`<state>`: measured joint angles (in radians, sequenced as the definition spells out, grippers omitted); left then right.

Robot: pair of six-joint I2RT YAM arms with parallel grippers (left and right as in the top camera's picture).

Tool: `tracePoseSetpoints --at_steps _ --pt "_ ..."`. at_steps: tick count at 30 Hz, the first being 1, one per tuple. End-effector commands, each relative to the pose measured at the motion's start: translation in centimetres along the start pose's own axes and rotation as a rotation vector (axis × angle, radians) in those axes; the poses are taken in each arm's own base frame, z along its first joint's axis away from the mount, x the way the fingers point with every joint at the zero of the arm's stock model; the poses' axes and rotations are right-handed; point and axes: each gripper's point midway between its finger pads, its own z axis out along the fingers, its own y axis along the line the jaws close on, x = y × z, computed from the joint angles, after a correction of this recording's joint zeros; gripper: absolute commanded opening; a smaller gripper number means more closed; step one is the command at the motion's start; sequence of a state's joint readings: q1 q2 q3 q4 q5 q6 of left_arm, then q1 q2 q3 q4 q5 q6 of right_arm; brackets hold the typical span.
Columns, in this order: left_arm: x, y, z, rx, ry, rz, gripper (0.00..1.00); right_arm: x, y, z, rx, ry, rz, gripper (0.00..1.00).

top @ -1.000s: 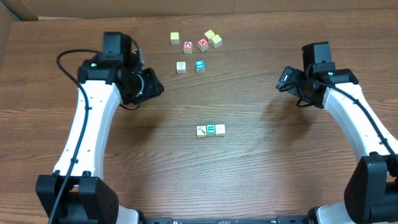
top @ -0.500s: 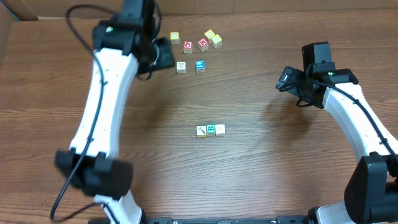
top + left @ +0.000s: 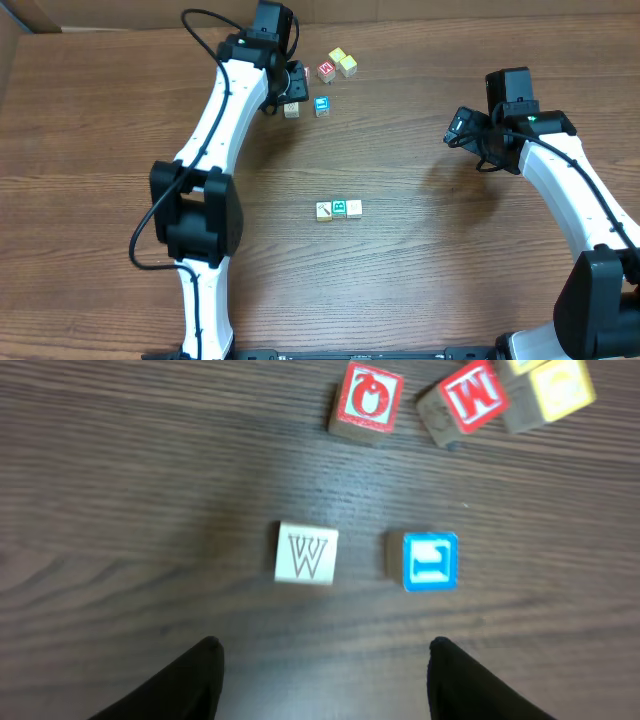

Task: Flip 4 blocks
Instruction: 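Raise the left arm and move the left gripper over the 'W' block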

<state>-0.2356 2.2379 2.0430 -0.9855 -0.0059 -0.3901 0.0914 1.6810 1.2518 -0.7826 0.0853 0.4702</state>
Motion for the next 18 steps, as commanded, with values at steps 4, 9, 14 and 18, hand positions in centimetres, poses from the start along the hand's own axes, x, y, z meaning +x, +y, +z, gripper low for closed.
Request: tracePoseSetpoints --at_steps 4,9,14,18 --pt "0.1 0.7 4.6 -0.055 0.008 0.006 0.58 -0.8 0.3 -0.7 -0.012 -0.026 0.000 1.00" --pt "0.7 0.8 6.9 -0.063 0.029 0.008 0.55 -0.8 0.3 -0.7 -0.012 -0.026 0.000 1.00" --pt "1.5 1.2 8.4 -0.078 0.053 0.009 0.52 -0.8 0.3 -0.7 -0.012 -0.026 0.000 1.00" --pt "1.3 1.2 8.8 -0.078 0.046 0.014 0.50 -0.8 0.3 -0.7 -0.012 -0.026 0.000 1.00"
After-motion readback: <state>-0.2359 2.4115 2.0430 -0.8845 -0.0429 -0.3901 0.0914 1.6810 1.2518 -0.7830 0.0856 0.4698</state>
